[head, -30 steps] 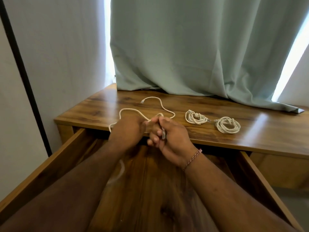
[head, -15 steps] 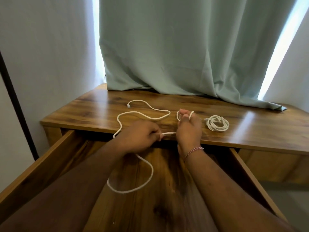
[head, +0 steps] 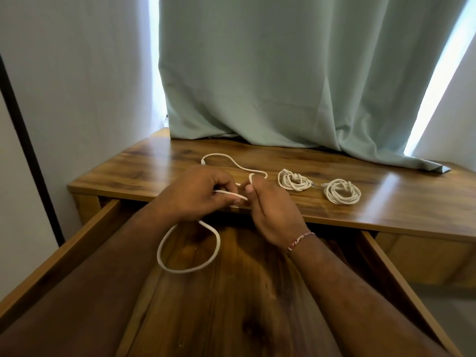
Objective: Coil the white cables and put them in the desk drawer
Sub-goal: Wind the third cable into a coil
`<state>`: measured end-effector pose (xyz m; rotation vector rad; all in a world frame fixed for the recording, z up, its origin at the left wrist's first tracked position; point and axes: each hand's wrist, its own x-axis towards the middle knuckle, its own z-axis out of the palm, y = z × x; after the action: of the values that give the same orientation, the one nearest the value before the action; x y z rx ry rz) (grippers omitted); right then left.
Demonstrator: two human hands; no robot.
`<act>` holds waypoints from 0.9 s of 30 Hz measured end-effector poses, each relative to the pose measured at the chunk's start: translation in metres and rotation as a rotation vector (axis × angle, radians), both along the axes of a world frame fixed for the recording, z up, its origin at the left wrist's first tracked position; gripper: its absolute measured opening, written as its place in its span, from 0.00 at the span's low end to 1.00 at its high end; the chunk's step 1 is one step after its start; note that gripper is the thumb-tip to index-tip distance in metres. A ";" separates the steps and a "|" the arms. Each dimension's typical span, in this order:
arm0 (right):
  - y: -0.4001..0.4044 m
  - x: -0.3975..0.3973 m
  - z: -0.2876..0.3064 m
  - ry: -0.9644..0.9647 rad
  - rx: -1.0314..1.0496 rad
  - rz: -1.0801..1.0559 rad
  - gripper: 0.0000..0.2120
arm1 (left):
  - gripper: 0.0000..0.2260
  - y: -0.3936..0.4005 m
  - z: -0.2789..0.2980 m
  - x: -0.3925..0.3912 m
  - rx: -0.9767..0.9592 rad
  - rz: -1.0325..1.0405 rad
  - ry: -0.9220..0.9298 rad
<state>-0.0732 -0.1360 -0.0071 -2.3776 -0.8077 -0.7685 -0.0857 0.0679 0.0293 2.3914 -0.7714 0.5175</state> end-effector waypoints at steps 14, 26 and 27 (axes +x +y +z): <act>0.007 -0.018 0.026 1.028 0.882 0.824 0.22 | 0.16 -0.009 -0.006 -0.003 -0.216 0.083 -0.460; 0.013 -0.027 0.041 0.865 1.577 0.882 0.19 | 0.17 -0.032 -0.047 0.008 0.023 0.350 -0.174; 0.012 -0.025 0.041 0.836 1.606 0.860 0.19 | 0.15 -0.038 -0.046 0.008 0.049 0.314 -0.172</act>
<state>-0.0979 -0.1237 0.0340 -0.5954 -0.4011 0.0957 -0.0778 0.0304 -0.0172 2.5529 -0.4828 0.8488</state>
